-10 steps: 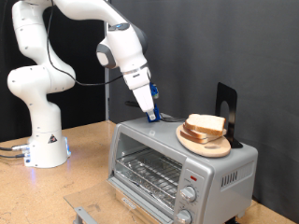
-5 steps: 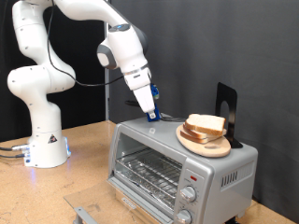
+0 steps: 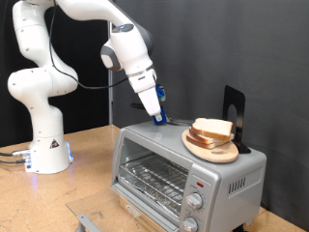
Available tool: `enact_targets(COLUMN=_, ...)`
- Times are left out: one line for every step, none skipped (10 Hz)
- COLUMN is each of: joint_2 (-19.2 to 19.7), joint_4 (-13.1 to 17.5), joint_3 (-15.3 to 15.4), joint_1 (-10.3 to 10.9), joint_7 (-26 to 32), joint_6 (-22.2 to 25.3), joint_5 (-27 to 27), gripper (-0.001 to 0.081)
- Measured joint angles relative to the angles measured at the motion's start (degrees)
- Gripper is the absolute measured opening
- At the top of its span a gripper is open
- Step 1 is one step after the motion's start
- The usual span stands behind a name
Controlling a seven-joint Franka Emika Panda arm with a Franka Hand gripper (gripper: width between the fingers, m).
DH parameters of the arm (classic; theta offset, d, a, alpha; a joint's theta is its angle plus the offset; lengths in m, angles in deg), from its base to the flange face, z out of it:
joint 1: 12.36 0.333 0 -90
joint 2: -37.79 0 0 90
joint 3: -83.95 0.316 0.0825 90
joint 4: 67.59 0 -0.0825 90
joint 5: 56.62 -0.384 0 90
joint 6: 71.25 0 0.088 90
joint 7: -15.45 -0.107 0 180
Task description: Make a piece of toast with the oven
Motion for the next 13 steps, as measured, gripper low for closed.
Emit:
enact_targets(joint_2=-1.03, joint_4=0.76, joint_3=-1.12, joint_1=0.53, joint_7=1.46, joint_6=2.04, joint_5=-1.83, gripper=0.0439)
enact_targets(joint_2=-2.59, joint_4=1.54, joint_3=-2.39, joint_1=0.87, joint_7=2.42, joint_6=4.53, joint_5=-2.89, gripper=0.0439)
enact_targets(joint_2=-4.4, joint_4=2.19, joint_3=-3.49, joint_1=0.95, joint_7=2.66, joint_6=7.18, joint_5=-3.12, gripper=0.0439)
enact_targets(joint_2=-6.27, joint_4=2.93, joint_3=-4.7, joint_1=0.85, joint_7=2.6, joint_6=11.11, joint_5=-2.73, gripper=0.0439)
enact_targets(joint_2=-7.79, joint_4=3.34, joint_3=-5.82, joint_1=0.7, joint_7=2.59, joint_6=14.76, joint_5=-2.4, gripper=0.0439)
enact_targets(joint_2=-7.55, joint_4=3.07, joint_3=-5.54, joint_1=0.7, joint_7=2.61, joint_6=13.45, joint_5=-2.47, gripper=0.0439)
enact_targets(joint_2=-7.59, joint_4=2.4, joint_3=-5.28, joint_1=0.96, joint_7=2.76, joint_6=9.61, joint_5=-5.03, gripper=0.0439)
enact_targets(joint_2=-7.98, joint_4=1.52, joint_3=-5.2, joint_1=1.31, joint_7=3.39, joint_6=4.47, joint_5=-9.01, gripper=0.0439)
enact_targets(joint_2=-8.75, joint_4=0.64, joint_3=-5.32, joint_1=1.6, joint_7=4.16, joint_6=0.25, joint_5=-13.23, gripper=0.0439)
enact_targets(joint_2=-9.83, joint_4=-0.19, joint_3=-5.83, joint_1=1.66, joint_7=4.27, joint_6=-2.03, joint_5=-16.2, gripper=0.0439)
enact_targets(joint_2=-11.19, joint_4=-0.98, joint_3=-6.53, joint_1=1.07, joint_7=2.44, joint_6=-2.49, joint_5=-16.92, gripper=0.0439)
enact_targets(joint_2=-12.74, joint_4=-1.72, joint_3=-7.02, joint_1=-0.78, joint_7=-1.41, joint_6=-0.85, joint_5=-15.23, gripper=0.0439)
enact_targets(joint_2=-14.35, joint_4=-2.19, joint_3=-7.65, joint_1=-3.21, joint_7=-4.02, joint_6=3.28, joint_5=-11.45, gripper=0.0439)
